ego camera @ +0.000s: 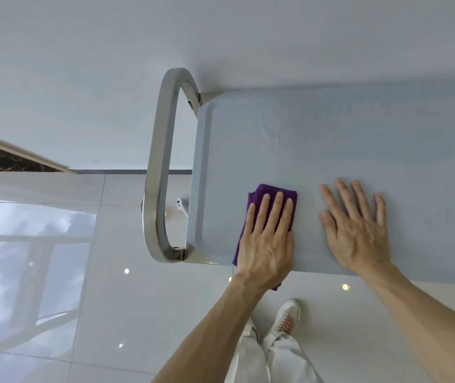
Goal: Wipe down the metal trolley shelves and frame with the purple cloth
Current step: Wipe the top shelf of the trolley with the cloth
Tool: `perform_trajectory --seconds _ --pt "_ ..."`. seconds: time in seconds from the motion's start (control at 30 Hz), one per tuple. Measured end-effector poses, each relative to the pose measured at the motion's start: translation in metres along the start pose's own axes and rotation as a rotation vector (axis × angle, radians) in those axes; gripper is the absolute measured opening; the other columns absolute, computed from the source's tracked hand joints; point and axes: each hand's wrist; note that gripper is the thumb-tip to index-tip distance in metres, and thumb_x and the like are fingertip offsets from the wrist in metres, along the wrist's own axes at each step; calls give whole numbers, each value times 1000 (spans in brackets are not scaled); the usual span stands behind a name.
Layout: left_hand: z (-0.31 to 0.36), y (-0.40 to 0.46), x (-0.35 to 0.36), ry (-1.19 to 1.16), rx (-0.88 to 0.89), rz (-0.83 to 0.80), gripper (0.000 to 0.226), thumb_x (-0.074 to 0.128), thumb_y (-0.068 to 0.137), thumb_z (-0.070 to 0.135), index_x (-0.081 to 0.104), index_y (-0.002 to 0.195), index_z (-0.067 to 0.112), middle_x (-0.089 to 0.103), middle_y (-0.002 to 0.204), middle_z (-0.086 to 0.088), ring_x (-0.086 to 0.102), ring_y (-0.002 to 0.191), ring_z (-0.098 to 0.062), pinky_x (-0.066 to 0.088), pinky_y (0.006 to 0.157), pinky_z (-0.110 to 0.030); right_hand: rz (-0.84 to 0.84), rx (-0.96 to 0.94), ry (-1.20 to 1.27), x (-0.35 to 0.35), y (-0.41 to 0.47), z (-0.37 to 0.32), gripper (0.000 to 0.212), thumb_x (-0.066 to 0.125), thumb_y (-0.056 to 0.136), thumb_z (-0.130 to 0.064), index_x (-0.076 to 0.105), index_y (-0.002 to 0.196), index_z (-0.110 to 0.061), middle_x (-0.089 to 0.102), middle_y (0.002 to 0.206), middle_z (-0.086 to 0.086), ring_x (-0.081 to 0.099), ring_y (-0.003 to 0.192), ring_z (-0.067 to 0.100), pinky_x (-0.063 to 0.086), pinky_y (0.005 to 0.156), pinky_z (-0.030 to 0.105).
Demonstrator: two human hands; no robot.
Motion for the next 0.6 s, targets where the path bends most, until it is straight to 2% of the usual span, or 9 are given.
perform_trajectory --seconds 0.1,0.23,0.33,0.43,0.6 --pt "-36 -4 -9 -13 -51 15 57 35 100 29 27 154 14 21 162 -5 10 151 -23 17 120 -49 -3 10 13 -1 -1 -1 55 21 101 -47 26 154 -32 25 162 0 18 150 26 11 119 57" --pt "-98 -7 -21 97 -292 64 57 31 99 27 27 153 12 23 161 -8 12 151 -24 15 121 -49 -1 10 14 -2 -1 -5 55 22 101 -47 29 153 -32 26 161 -1 19 150 26 14 118 58" --pt "-104 8 -22 84 -429 68 60 34 98 30 23 155 12 19 162 -9 9 151 -26 9 123 -49 10 17 19 -1 -1 -5 55 23 101 -46 31 153 -31 28 161 -1 21 150 26 14 118 58" --pt "-91 34 -18 83 -422 58 64 34 98 38 21 155 12 17 163 -9 8 151 -28 9 122 -52 19 5 8 1 1 -2 54 27 101 -46 30 153 -31 28 161 0 21 150 26 15 118 58" --pt "-75 84 -12 67 -291 15 64 23 101 44 12 156 15 12 164 -6 1 152 -24 8 122 -51 33 -10 3 7 4 2 55 26 101 -48 28 154 -32 26 162 0 18 151 25 15 118 59"
Point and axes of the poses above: each hand's wrist, its own y-axis towards the middle knuckle, its own x-axis out of the palm, z = x × y
